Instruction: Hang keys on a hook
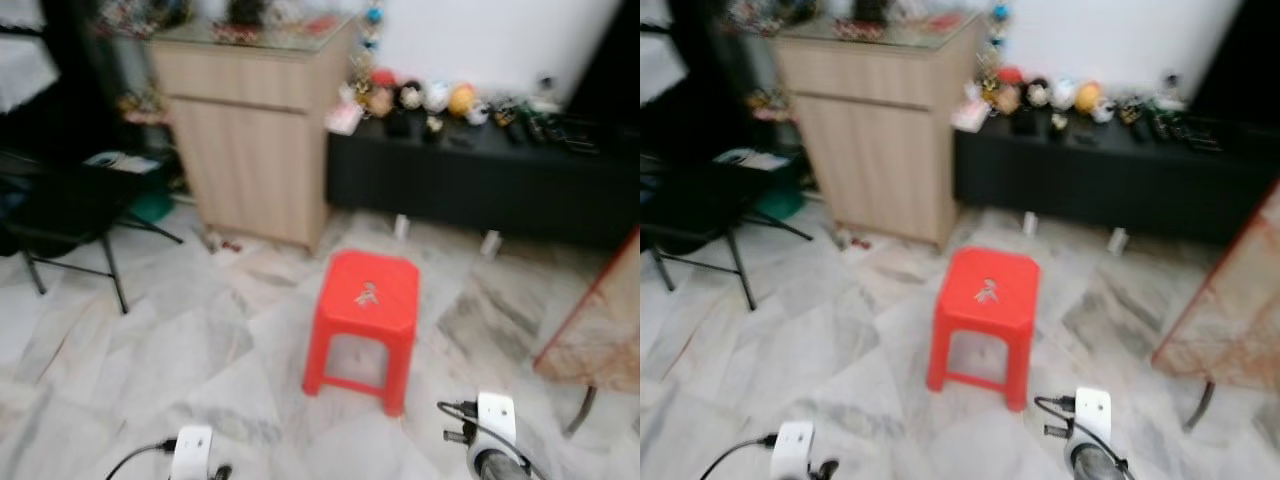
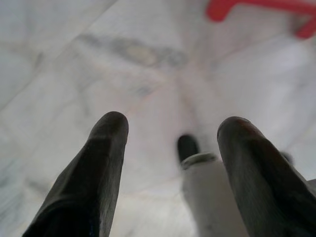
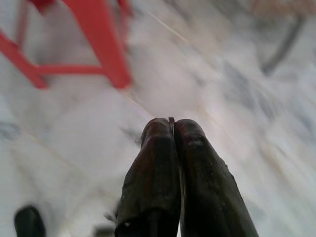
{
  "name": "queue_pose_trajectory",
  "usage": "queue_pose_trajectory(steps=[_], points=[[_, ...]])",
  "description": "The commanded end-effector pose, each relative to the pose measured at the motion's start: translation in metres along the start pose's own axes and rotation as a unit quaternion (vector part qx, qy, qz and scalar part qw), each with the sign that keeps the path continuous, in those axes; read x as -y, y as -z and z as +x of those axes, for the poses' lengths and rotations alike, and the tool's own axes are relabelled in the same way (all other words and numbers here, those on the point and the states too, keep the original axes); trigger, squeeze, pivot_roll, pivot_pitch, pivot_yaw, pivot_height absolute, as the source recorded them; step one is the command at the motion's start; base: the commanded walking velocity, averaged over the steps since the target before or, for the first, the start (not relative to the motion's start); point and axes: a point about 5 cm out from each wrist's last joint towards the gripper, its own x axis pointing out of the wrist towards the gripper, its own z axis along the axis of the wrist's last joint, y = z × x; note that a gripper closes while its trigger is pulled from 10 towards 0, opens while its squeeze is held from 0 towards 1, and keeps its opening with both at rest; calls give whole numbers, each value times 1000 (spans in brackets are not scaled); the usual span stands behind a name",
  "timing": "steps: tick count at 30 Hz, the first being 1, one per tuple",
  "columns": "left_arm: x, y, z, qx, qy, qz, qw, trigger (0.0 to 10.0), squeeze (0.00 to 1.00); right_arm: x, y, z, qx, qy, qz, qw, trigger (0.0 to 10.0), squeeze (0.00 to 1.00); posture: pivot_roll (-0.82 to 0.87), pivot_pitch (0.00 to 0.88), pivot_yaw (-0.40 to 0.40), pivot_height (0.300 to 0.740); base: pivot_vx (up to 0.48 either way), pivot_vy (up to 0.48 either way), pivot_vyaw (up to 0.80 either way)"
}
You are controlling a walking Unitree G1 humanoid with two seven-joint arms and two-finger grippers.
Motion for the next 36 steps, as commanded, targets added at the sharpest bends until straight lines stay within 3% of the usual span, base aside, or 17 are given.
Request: queue_pose_trajectory(steps=[1,9,23,31,36], points=[[-8,0,0,-3,-8,-2,1000,10000,0,-8,-8,1,10,-9,5,1000,10000,0,-67,40,-29,740,0,0,-800],[-9,1,-1,-3,-6,-3,1000,10000,0,-9,-7,1,9,-7,9,1000,10000,0,-71,61,-22,740,0,0,-200],[-8,0,-1,3,6,-3,1000,10000,0,-8,-9,1,14,3,9,1000,10000,0,-70,78,-18,740,0,0,-800],[-7,1,-1,-1,9,-3,1000,10000,0,-9,-15,2,28,3,5,1000,10000,0,-72,80,-18,740,0,-371,-200],[-7,2,-1,-2,7,-11,1000,10000,0,-11,-20,3,36,2,5,999,10000,0,-72,80,-18,740,0,0,-480]])
